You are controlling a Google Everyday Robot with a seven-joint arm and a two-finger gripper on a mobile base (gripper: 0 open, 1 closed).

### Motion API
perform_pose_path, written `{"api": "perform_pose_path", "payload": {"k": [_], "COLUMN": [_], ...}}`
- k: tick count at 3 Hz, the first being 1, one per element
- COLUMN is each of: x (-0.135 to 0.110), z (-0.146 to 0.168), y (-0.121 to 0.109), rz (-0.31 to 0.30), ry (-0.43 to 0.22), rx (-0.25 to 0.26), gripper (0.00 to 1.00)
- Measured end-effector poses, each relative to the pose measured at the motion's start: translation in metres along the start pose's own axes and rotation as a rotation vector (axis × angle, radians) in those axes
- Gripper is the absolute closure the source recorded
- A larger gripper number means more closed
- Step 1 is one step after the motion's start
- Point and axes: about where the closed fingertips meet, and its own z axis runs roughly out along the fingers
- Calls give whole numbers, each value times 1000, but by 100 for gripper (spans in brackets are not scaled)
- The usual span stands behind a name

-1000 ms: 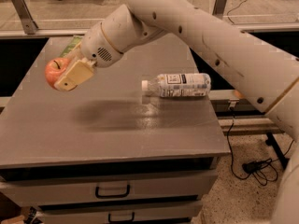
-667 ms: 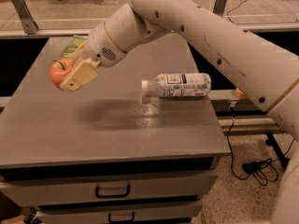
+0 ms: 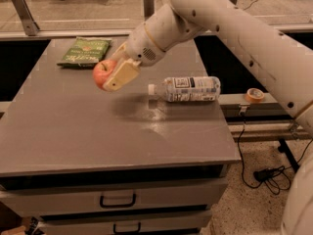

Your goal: Move apple near blue plastic bottle

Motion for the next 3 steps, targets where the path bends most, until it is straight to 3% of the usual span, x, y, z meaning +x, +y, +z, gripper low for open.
{"api": "perform_pose_path", "payload": {"k": [1, 3], "x": [27, 54], "z": [-10, -18], "y": [-21, -54], "rz": [16, 62], "ry": [-9, -22], "rx": [10, 75], "gripper": [100, 100]}}
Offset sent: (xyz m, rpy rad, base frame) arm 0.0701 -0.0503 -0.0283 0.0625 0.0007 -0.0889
